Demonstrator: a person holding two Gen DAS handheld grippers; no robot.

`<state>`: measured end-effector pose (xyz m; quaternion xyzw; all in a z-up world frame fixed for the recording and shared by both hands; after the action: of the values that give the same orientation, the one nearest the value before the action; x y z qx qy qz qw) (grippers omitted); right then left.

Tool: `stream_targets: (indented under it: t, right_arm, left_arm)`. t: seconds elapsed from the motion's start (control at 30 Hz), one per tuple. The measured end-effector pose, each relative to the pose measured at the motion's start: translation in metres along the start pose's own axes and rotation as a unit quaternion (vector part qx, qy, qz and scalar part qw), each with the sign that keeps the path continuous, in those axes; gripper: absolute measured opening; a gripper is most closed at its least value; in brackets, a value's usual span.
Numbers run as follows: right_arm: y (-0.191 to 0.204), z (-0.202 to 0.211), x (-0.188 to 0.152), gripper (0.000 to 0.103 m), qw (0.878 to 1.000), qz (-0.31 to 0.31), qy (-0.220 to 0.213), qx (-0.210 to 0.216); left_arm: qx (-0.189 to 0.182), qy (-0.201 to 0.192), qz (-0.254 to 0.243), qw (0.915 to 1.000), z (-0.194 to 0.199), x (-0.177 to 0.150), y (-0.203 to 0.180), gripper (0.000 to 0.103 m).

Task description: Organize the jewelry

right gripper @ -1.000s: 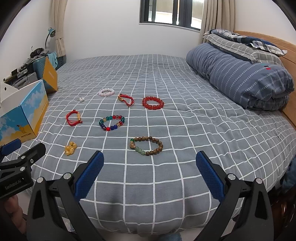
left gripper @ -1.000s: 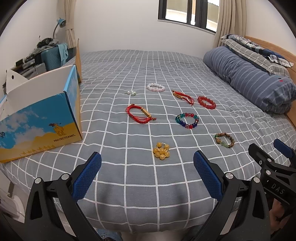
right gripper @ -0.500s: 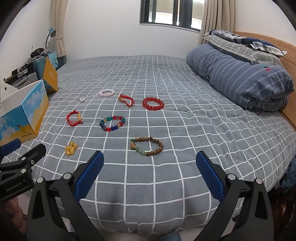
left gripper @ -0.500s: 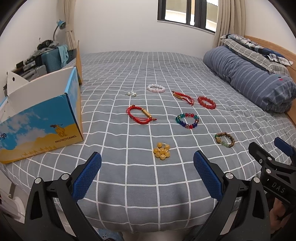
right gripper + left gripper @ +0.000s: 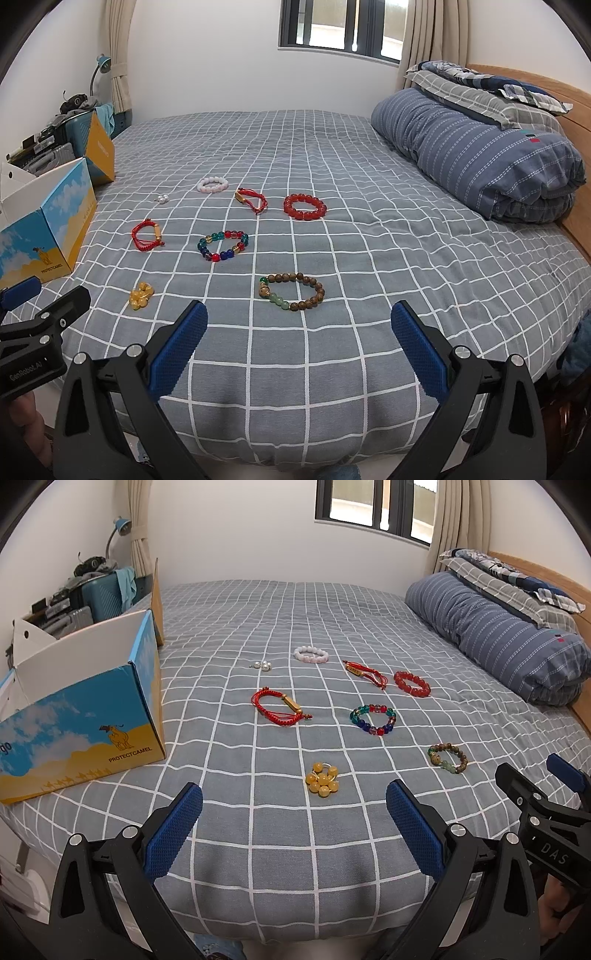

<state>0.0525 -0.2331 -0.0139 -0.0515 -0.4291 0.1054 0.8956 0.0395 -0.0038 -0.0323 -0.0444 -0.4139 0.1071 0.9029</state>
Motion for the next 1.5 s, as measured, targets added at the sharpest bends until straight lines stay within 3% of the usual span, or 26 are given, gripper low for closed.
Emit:
stream_targets:
  t: [0.37, 0.73, 0.9, 1.07, 1.5]
  right_arm:
    - [-0.001, 0.004, 0.004, 0.096, 1.0, 0.001, -0.001, 0.004]
    - [-0.017, 0.005, 0.066, 0.096, 1.0, -0.006, -0.001, 0.012]
    - [-0.022, -0.023, 0.1, 0.096, 1.0, -0.002, 0.016, 0.012]
    - [-0.024, -0.057, 0.124, 0.096, 0.999, -0.004, 0.03, 0.022]
    - [-0.025, -0.17, 0.129, 0.094, 0.995, 0.004, 0.099, 0.025]
  left_arm:
    - [0.006, -0.001, -0.009, 0.9999, 0.007, 0.002, -0.003, 0.097]
    - [0.018, 0.003, 0.004, 0.9998, 0.008, 0.054, -0.007, 0.097]
    - [0.019, 0.028, 0.008, 0.9994, -0.014, 0.084, -0.008, 0.097]
    - [0.006, 0.067, 0.05, 0.9965, -0.045, 0.104, -0.001, 0.097]
    - [0.044, 0.114, 0.029, 0.992, -0.136, 0.106, 0.01, 0.097]
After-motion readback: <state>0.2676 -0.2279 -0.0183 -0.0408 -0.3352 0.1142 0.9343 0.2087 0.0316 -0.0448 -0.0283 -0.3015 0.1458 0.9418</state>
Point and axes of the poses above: each gripper's, at about its wrist camera, not at the fingertips, and z roughly against the way its jaws point, y to its left, x to its top, the point moved 5 cm from there along -z, roughly the way its jaws point, and after that the axes turned 10 degrees about z, right-handed, at the moved point
